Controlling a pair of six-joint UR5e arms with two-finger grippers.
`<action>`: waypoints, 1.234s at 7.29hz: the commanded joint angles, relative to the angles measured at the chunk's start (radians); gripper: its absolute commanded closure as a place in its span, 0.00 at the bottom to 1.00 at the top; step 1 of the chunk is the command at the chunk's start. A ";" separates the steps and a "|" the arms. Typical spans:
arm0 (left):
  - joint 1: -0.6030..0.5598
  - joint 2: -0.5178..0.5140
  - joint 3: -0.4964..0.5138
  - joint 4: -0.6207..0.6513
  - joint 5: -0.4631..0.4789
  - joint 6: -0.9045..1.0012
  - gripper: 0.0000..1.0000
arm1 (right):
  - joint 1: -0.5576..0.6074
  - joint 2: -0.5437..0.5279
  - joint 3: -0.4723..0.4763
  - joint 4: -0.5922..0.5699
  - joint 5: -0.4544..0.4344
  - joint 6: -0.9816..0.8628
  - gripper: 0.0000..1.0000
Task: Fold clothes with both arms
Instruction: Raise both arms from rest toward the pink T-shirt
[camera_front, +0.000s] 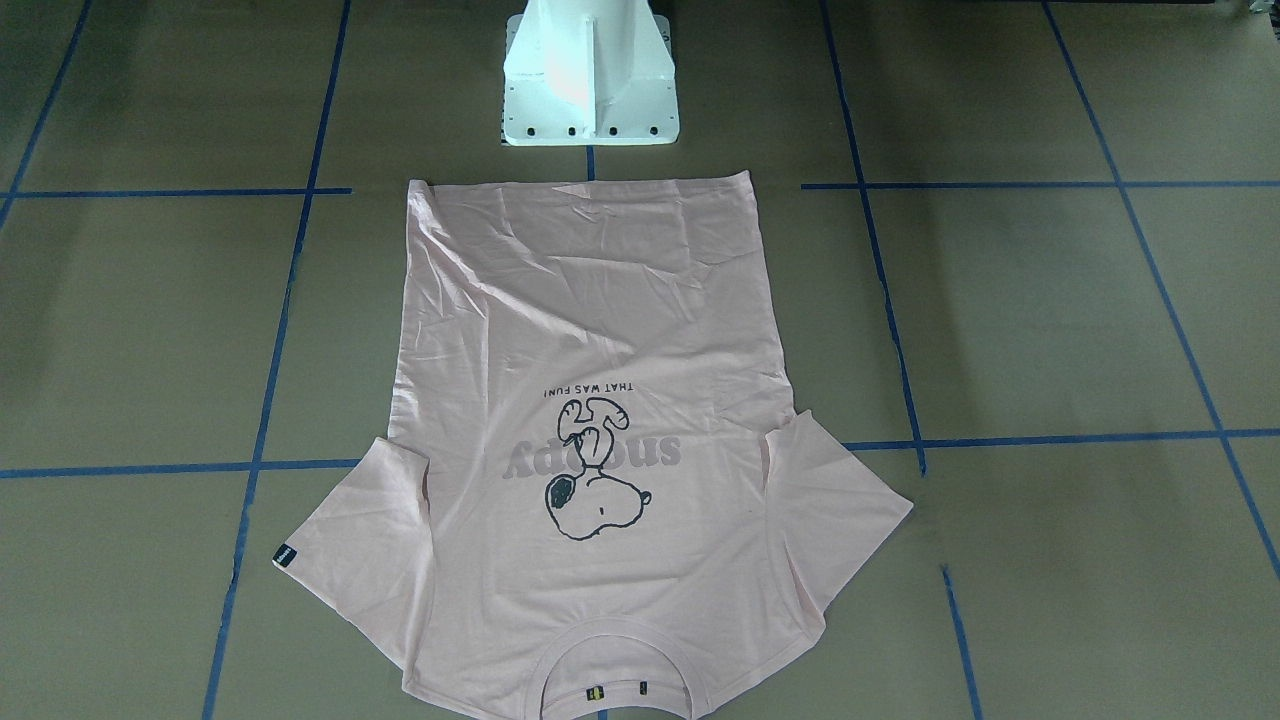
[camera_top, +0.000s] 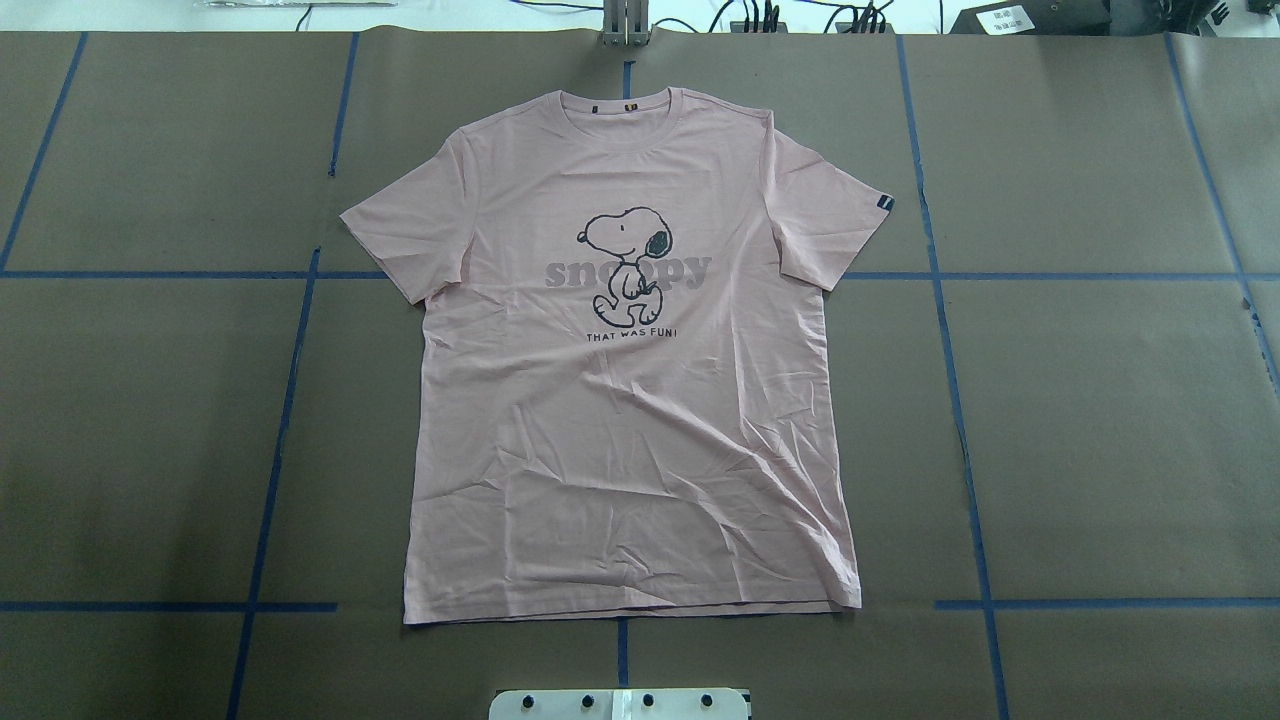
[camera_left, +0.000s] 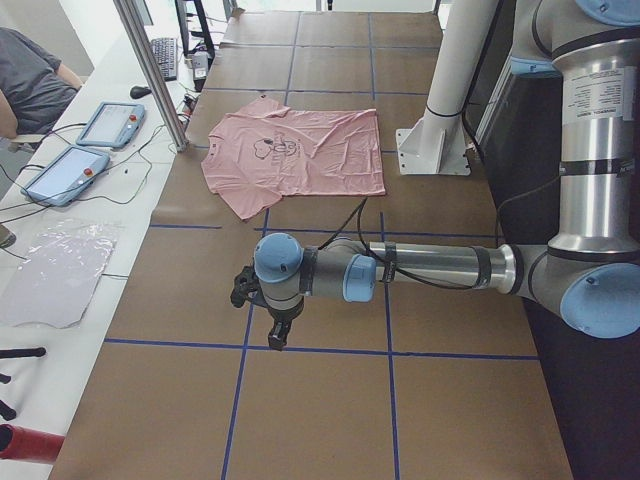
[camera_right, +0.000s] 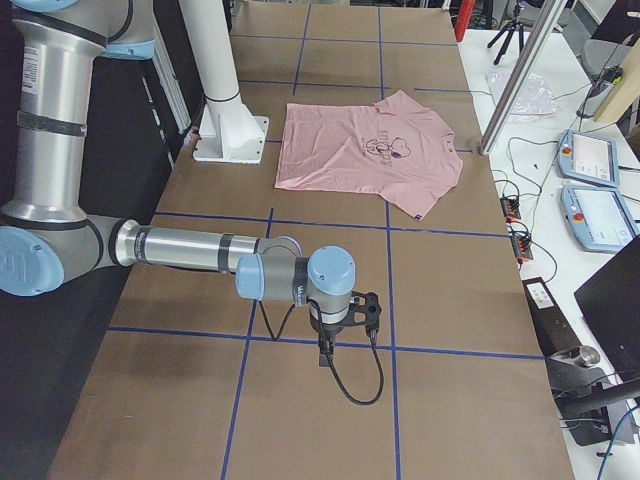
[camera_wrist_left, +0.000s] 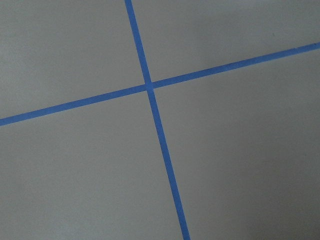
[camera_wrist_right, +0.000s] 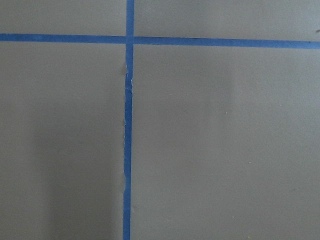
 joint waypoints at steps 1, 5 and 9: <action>0.000 0.004 0.002 -0.034 0.003 0.001 0.00 | 0.000 -0.002 0.000 0.000 0.000 0.001 0.00; 0.000 0.008 -0.008 -0.074 0.003 0.000 0.00 | -0.003 0.013 0.042 0.000 0.006 0.005 0.00; 0.002 -0.100 0.033 -0.395 0.003 -0.011 0.00 | -0.005 0.243 -0.061 0.171 0.003 0.012 0.00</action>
